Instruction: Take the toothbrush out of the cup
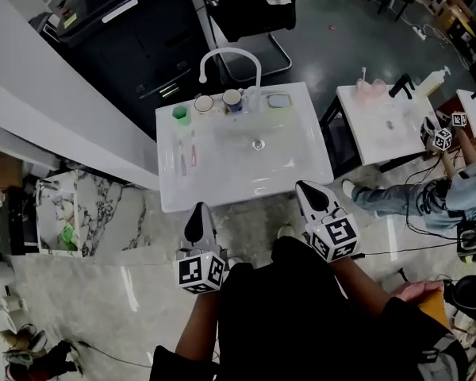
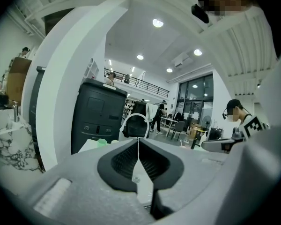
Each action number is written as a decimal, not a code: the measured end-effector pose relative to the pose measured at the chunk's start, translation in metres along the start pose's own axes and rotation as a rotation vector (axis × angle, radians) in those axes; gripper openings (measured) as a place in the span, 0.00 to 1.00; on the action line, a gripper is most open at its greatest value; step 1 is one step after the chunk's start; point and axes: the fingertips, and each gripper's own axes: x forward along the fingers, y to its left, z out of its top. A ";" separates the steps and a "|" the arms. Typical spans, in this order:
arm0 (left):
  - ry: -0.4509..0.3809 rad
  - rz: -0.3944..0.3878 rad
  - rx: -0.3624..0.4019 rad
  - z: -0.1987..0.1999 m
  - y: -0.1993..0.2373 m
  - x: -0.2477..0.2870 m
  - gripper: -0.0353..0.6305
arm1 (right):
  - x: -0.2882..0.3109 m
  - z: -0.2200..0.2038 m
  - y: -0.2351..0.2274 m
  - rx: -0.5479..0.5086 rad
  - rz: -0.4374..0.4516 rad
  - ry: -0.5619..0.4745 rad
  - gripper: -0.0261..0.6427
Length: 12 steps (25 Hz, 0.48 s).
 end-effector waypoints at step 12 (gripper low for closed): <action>-0.007 -0.053 -0.024 -0.001 0.042 -0.049 0.09 | -0.016 -0.003 0.072 -0.030 -0.029 -0.013 0.04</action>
